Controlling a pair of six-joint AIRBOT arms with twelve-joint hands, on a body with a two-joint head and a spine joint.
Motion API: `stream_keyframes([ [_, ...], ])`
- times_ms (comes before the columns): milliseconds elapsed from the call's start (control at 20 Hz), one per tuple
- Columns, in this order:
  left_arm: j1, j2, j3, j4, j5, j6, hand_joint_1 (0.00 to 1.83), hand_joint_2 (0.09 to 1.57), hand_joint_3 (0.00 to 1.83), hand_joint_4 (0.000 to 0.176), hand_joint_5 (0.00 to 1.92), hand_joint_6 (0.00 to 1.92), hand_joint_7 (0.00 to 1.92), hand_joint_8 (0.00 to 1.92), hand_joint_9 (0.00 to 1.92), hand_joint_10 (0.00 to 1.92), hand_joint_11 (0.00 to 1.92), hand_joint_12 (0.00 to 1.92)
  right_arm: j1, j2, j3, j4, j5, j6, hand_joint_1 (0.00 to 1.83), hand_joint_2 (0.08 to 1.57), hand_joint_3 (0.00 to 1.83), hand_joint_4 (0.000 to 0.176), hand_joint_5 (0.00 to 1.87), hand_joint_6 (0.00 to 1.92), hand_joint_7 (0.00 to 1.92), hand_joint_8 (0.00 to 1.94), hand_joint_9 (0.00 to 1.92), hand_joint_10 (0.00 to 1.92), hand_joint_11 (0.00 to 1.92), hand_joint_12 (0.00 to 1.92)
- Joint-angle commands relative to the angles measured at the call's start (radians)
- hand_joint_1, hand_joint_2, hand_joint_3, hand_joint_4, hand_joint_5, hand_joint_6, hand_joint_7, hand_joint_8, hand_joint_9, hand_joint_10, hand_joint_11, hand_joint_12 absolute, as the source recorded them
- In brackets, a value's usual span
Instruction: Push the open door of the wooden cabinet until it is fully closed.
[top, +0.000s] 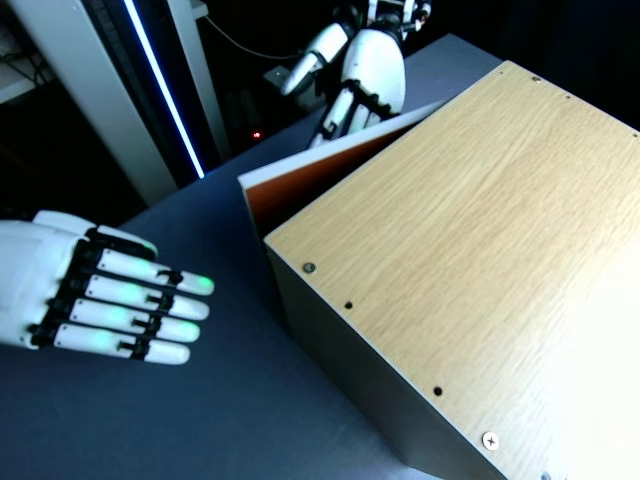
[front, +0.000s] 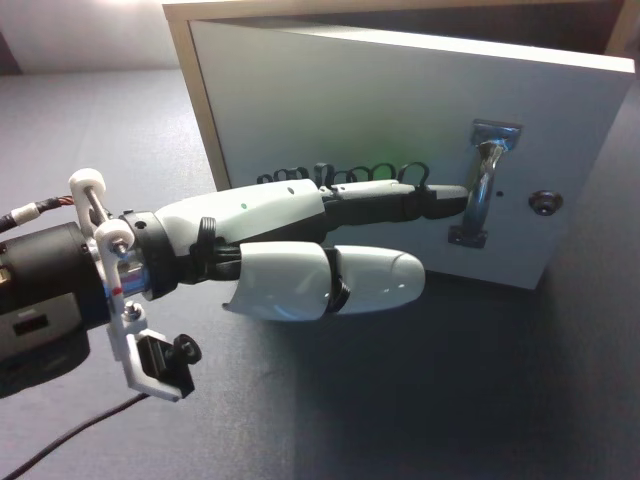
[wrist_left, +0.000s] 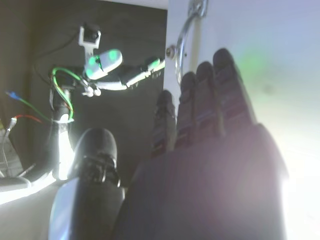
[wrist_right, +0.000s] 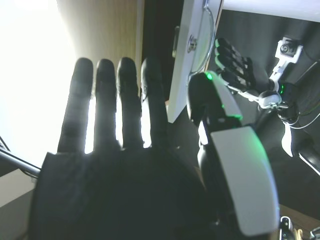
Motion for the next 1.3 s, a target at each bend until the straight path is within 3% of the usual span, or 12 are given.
stream_keyframes([
  [0,-0.013,-0.004,0.007,-0.03,-0.101,-0.004,0.0,1.33,0.0,0.163,0.16,0.01,0.11,0.0,0.09,0.0,0.14,0.06,0.004,-0.001,0.004,0.028,0.122,0.006,0.48,1.4,0.0,0.0,0.43,0.0,0.33,0.0,0.26,0.0,0.0,0.57],
  [150,-0.017,-0.023,0.025,-0.085,-0.102,-0.004,0.0,1.32,0.0,0.175,0.15,0.0,0.12,0.01,0.09,0.0,0.12,0.05,0.004,-0.002,0.006,0.029,0.122,0.006,0.46,1.4,0.0,0.0,0.43,0.0,0.34,0.0,0.27,0.0,0.0,0.63],
  [300,-0.021,-0.035,0.038,-0.137,-0.132,-0.004,0.0,1.36,0.01,0.152,0.19,0.01,0.11,0.0,0.08,0.0,0.04,0.02,0.004,-0.005,0.008,0.029,0.122,0.006,0.47,1.39,0.0,0.0,0.42,0.0,0.33,0.0,0.26,0.0,0.0,0.63],
  [400,-0.029,-0.049,0.054,-0.16,-0.148,-0.004,0.0,1.36,0.0,0.145,0.27,0.01,0.17,0.01,0.15,0.01,0.12,0.06,0.004,-0.005,0.009,0.029,0.122,0.006,0.44,1.38,0.0,0.0,0.43,0.0,0.34,0.0,0.27,0.01,0.0,0.66],
  [500,-0.032,-0.062,0.069,-0.179,-0.15,-0.004,0.0,1.38,0.01,0.115,0.27,0.01,0.19,0.01,0.12,0.0,0.09,0.04,0.004,-0.006,0.01,0.029,0.122,0.006,0.51,1.39,0.0,0.0,0.42,0.0,0.33,0.0,0.27,0.0,0.0,0.66],
  [550,-0.033,-0.071,0.079,-0.189,-0.149,-0.004,0.0,1.38,0.01,0.116,0.27,0.0,0.18,0.0,0.12,0.0,0.08,0.04,0.004,-0.007,0.01,0.03,0.122,0.006,0.55,1.4,0.0,0.0,0.42,0.0,0.34,0.0,0.27,0.0,0.0,0.65],
  [650,-0.037,-0.093,0.101,-0.207,-0.142,-0.004,0.04,1.39,0.01,0.134,0.27,0.0,0.16,0.0,0.13,0.0,0.12,0.06,0.004,-0.009,0.011,0.032,0.122,0.006,0.62,1.4,0.0,0.0,0.44,0.0,0.35,0.0,0.29,0.01,0.0,0.65],
  [750,-0.04,-0.109,0.115,-0.219,-0.138,-0.004,0.1,1.4,0.0,0.126,0.25,0.0,0.16,0.0,0.11,0.0,0.09,0.04,0.004,-0.01,0.013,0.032,0.122,0.006,0.59,1.4,0.0,0.0,0.45,0.0,0.37,0.01,0.3,0.01,0.0,0.63],
  [850,-0.042,-0.115,0.119,-0.222,-0.14,-0.004,0.16,1.41,0.0,0.103,0.26,0.0,0.17,0.0,0.1,0.0,0.07,0.03,0.004,-0.01,0.013,0.032,0.122,0.006,0.57,1.41,0.0,0.0,0.45,0.0,0.39,0.01,0.31,0.01,0.0,0.6],
  [1050,-0.024,-0.093,0.096,-0.227,-0.178,-0.004,0.17,1.4,0.0,0.124,0.28,0.01,0.19,0.01,0.13,0.01,0.1,0.05,0.004,-0.01,0.013,0.033,0.122,0.011,0.56,1.41,0.0,0.0,0.46,0.0,0.43,0.01,0.36,0.01,0.0,0.71],
  [1150,-0.006,-0.061,0.063,-0.227,-0.21,-0.004,0.13,1.39,0.0,0.123,0.32,0.01,0.19,0.0,0.15,0.01,0.13,0.06,0.004,-0.01,0.012,0.035,0.122,0.013,0.56,1.4,0.0,0.0,0.45,0.0,0.41,0.0,0.34,0.0,0.0,0.76],
  [1250,0.014,-0.032,0.034,-0.214,-0.238,-0.004,0.0,1.4,0.0,0.142,0.29,0.0,0.18,0.0,0.15,0.0,0.11,0.05,0.004,-0.01,0.012,0.035,0.122,0.015,0.47,1.37,0.0,0.0,0.42,0.0,0.35,0.0,0.28,0.0,0.0,0.61],
])
